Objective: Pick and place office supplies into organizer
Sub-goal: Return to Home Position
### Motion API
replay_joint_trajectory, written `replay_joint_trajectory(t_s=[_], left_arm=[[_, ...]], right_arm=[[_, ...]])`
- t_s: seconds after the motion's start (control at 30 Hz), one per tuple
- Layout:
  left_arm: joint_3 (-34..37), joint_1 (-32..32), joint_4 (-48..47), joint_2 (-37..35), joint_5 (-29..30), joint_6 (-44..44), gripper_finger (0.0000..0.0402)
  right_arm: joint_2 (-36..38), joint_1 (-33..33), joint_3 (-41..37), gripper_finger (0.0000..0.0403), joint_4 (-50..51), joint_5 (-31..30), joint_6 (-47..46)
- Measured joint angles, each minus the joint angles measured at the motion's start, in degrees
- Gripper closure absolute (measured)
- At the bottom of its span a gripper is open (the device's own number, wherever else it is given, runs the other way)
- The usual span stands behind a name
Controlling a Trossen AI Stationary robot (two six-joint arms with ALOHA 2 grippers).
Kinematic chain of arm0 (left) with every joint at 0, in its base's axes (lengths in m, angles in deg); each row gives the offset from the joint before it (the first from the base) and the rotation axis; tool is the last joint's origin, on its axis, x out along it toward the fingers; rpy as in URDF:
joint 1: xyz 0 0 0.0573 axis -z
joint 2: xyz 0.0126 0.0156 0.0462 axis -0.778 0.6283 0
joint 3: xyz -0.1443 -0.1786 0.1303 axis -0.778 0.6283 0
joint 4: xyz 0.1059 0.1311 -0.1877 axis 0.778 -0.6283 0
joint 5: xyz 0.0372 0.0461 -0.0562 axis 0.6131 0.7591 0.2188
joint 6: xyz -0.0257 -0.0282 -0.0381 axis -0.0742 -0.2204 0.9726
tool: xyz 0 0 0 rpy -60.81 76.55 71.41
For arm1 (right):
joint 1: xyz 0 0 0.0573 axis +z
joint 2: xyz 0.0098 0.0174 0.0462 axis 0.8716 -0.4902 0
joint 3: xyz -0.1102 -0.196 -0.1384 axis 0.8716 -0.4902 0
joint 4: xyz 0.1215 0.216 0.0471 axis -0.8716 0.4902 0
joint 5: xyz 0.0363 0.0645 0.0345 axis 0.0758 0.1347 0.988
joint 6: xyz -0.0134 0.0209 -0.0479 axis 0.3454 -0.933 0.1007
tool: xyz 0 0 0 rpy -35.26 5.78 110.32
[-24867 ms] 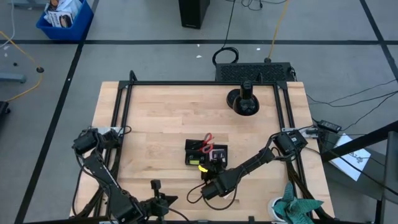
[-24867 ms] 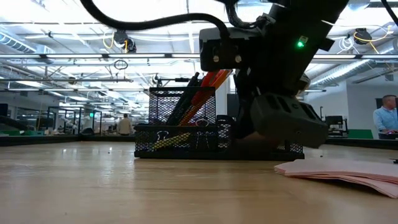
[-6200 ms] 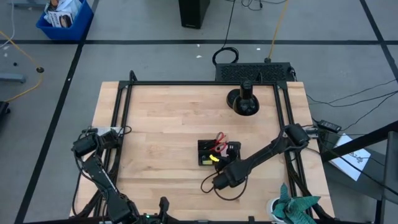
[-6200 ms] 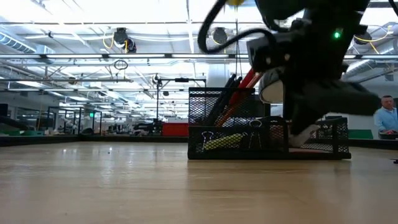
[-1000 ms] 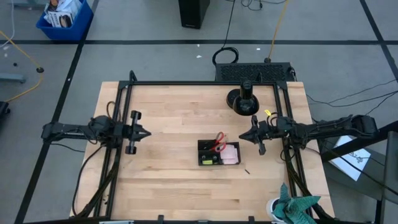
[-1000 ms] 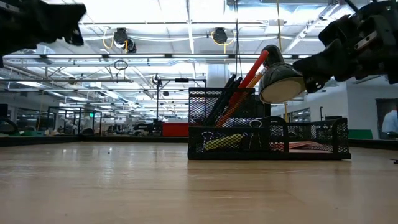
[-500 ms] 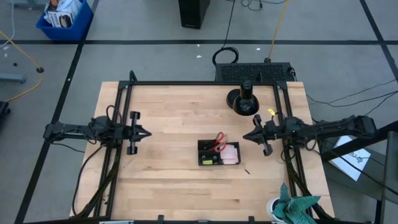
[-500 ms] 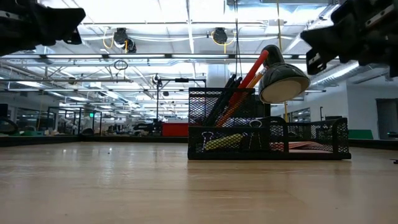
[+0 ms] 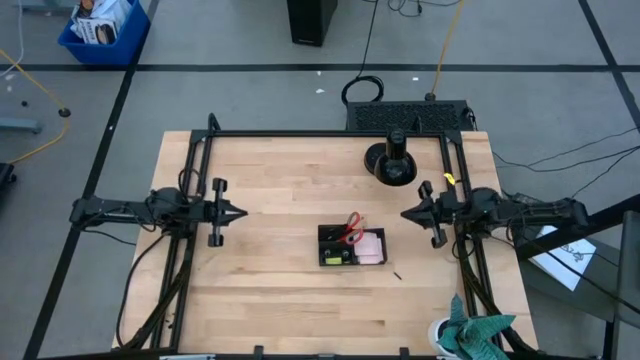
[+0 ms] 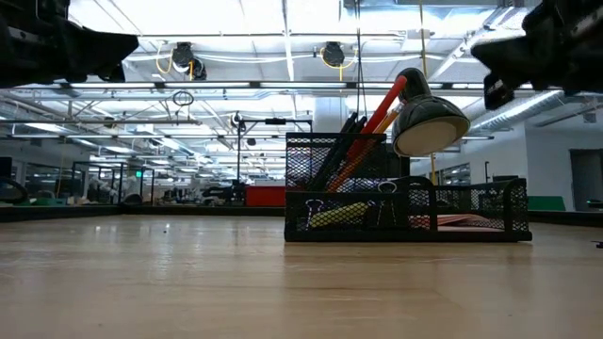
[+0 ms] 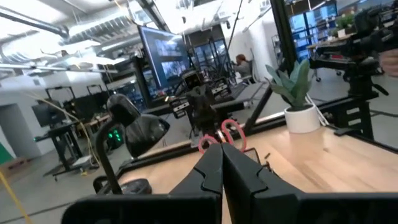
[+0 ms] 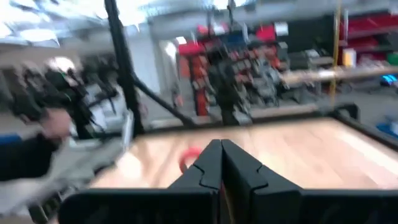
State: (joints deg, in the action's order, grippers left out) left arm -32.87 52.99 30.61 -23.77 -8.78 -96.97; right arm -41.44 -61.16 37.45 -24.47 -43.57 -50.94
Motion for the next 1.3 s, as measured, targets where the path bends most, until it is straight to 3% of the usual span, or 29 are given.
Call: replay_joint_trajectory(t_s=[0.1, 0.23, 0.5, 0.7, 0.9, 1.07, 1.3], left_arm=[[0.0, 0.0, -0.94, 0.02, 0.01, 0.15, 0.0399], [0.0, 0.0, -0.88, 0.0, 0.01, 0.13, 0.0394], [0.0, -0.02, -0.65, 0.02, 0.85, -0.03, 0.0399], [-0.02, 0.0, -3.89, 0.0, 7.63, 3.67, 0.0394], [-0.02, 0.29, -8.07, 0.02, 6.5, 7.75, 0.0396], [-0.02, 2.14, -8.13, 0.07, 3.76, 8.63, 0.0398], [-0.02, 6.08, -9.79, 0.17, 5.75, 9.53, 0.0399]], right_arm=[[4.13, 2.21, 1.52, 0.0403, 9.77, -3.93, 1.54], [9.88, 5.64, 2.0, 0.0403, 13.0, -6.29, 4.11], [9.72, 10.1, 2.39, 0.0403, 14.1, -13.5, 5.39], [9.71, 12.25, 2.46, 0.0403, 14.32, -13.66, 5.23], [9.73, 16.22, 1.41, 0.0403, 12.59, -13.66, 5.7], [9.72, 19.19, 0.48, 0.0403, 12.57, -18.09, 4.91], [9.25, 22.72, -0.77, 0.0403, 12.77, -21.11, 4.72]])
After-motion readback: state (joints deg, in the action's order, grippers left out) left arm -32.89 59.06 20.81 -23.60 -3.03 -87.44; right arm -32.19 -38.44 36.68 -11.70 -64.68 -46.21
